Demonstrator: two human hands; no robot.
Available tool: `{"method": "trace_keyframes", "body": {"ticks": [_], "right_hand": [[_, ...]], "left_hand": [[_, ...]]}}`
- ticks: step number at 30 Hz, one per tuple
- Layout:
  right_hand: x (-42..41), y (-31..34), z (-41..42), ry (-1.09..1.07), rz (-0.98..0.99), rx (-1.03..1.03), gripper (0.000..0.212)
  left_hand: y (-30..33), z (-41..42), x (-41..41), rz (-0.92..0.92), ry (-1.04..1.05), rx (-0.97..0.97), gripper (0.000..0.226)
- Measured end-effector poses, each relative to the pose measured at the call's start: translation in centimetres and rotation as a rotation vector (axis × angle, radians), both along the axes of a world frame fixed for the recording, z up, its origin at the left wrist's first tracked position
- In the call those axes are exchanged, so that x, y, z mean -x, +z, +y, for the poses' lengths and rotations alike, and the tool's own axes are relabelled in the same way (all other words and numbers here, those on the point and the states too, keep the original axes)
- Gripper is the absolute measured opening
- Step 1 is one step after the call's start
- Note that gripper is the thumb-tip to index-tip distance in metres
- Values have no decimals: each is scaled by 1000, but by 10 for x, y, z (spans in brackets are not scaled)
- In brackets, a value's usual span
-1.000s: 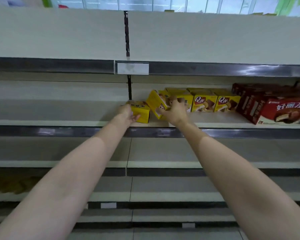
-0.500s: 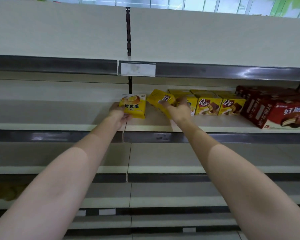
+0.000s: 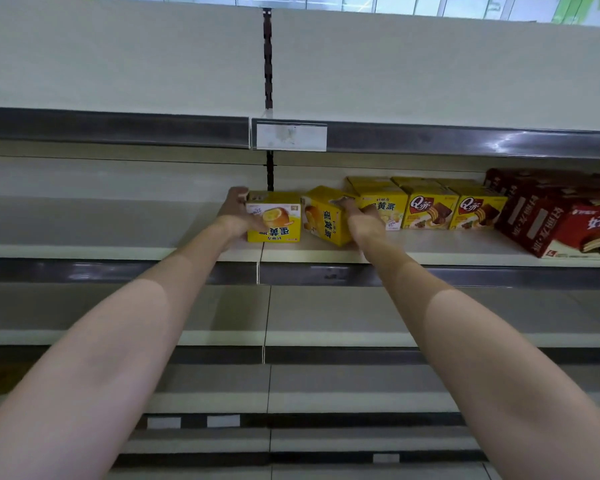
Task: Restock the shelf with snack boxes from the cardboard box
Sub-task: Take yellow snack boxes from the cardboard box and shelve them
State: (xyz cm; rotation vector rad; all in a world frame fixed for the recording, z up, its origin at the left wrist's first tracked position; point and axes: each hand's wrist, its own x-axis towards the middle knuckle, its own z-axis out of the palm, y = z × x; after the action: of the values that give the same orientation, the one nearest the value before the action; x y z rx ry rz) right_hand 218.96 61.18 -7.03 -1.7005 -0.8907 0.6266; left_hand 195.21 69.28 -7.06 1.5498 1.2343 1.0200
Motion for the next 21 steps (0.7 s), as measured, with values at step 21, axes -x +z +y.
{"method": "trace_keyframes", "body": {"ticks": [21], "right_hand": [[13,-1,-1,40,-286,8,80]], "left_hand": [[4,-8,-6,-102,110,125,89]]}}
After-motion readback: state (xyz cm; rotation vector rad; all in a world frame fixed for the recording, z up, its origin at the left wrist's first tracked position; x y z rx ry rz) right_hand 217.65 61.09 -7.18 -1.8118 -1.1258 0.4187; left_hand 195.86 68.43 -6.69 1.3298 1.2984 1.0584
